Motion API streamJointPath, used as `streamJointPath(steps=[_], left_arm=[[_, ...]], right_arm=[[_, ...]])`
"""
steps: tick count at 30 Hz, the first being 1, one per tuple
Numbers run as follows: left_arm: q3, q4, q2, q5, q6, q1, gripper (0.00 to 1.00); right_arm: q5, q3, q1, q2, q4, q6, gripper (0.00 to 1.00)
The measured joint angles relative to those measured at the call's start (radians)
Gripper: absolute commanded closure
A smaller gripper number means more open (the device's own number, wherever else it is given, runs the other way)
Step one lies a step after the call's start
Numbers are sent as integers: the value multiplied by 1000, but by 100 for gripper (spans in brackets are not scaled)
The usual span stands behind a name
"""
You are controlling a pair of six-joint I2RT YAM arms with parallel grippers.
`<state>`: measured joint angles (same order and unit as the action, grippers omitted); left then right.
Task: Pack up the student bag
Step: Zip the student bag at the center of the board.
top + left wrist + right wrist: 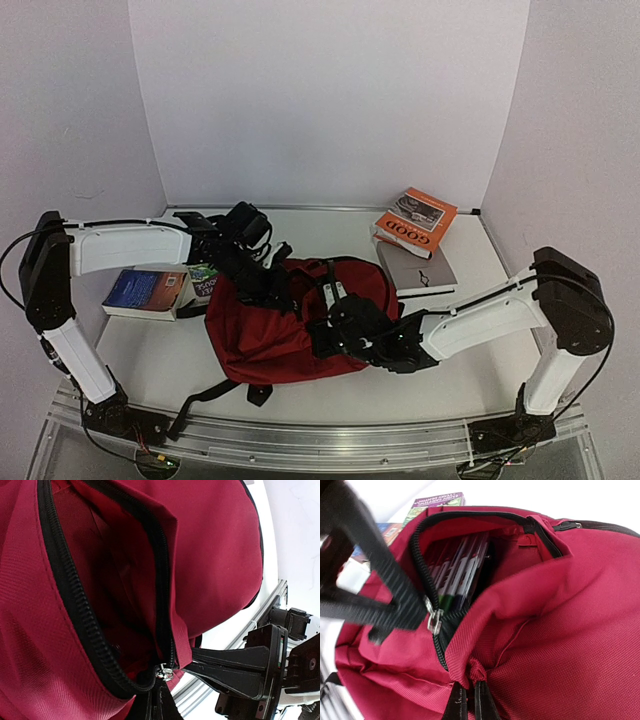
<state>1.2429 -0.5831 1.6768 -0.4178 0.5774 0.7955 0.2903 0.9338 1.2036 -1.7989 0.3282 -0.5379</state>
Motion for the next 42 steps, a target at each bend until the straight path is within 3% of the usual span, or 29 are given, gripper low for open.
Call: streamJointPath(steps=[14, 27, 42], left_arm=[[19, -22, 0, 36, -12, 24, 100], [112, -72, 51, 128, -51, 30, 100], [116, -56, 62, 242, -48, -21, 100]], right_arm=[[-31, -144, 16, 105, 67, -122, 100], [-26, -151, 19, 118, 64, -145, 100], [-25, -168, 31, 140, 14, -153, 100]])
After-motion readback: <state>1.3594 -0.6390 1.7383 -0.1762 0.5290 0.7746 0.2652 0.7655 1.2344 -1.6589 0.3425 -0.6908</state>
